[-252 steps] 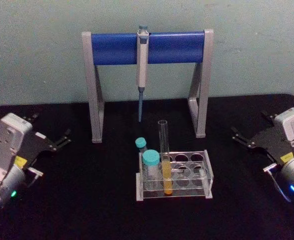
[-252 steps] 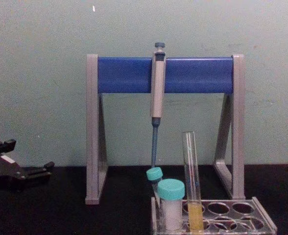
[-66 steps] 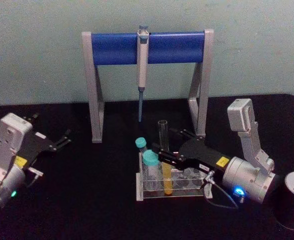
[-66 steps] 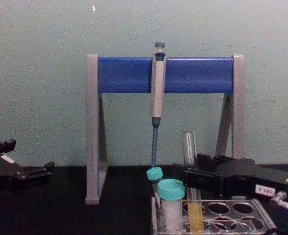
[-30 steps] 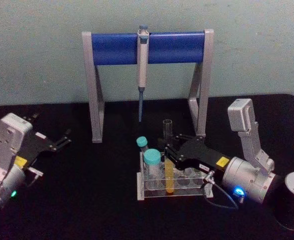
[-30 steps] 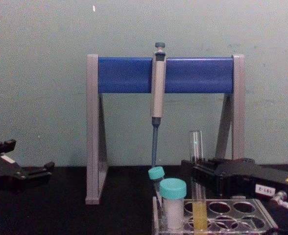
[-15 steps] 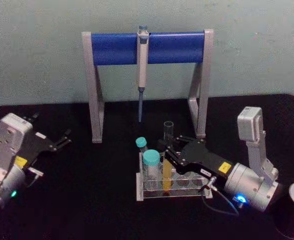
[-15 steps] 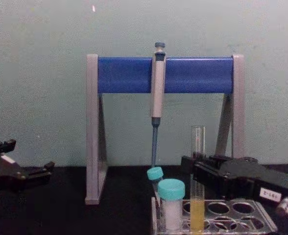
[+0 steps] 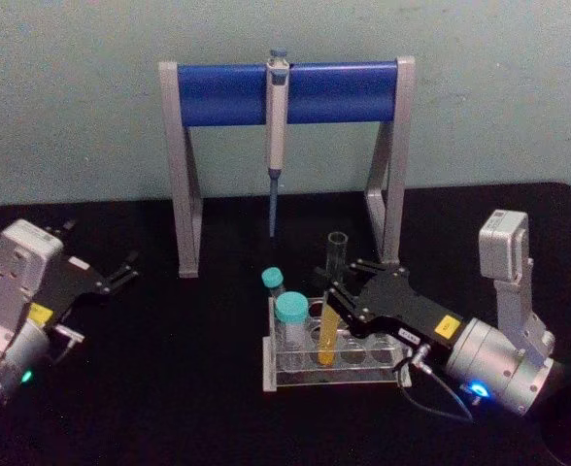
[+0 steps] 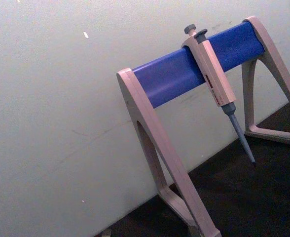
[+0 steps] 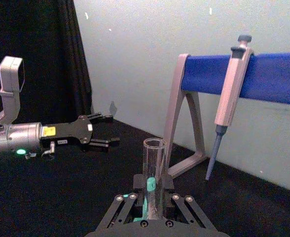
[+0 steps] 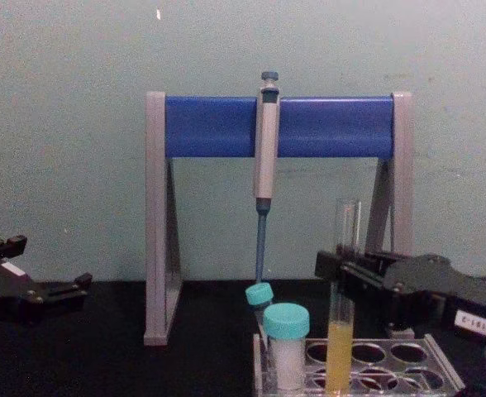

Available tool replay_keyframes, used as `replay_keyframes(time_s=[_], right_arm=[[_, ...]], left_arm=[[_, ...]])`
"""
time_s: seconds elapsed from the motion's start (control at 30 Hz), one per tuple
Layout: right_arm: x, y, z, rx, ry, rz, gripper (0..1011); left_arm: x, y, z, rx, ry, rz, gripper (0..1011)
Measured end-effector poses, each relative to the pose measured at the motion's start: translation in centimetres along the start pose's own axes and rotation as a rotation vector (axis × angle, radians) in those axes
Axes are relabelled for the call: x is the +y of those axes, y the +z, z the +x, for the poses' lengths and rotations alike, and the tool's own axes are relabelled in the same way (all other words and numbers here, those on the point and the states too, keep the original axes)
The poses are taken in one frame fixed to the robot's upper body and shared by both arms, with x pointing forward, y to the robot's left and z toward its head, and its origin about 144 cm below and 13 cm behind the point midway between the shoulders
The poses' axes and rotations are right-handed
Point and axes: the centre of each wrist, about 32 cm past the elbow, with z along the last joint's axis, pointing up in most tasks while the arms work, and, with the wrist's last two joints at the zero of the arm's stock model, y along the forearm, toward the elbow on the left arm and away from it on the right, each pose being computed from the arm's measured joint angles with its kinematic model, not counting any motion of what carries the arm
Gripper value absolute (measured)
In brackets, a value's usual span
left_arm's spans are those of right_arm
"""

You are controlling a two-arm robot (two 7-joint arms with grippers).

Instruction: Pick up the test tube from the test tube rack, shake it, then place it back into the test tube rack.

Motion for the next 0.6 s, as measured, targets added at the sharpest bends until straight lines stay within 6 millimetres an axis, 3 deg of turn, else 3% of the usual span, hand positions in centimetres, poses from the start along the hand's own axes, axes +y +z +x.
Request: replay_keyframes(time_s=[0.6], right_arm=[[0.1, 3.5, 0.5, -0.084, 0.008, 0.084, 234]], left_arm=[[0.0, 0.0, 0.0, 0.000, 0.000, 0.000, 1001]])
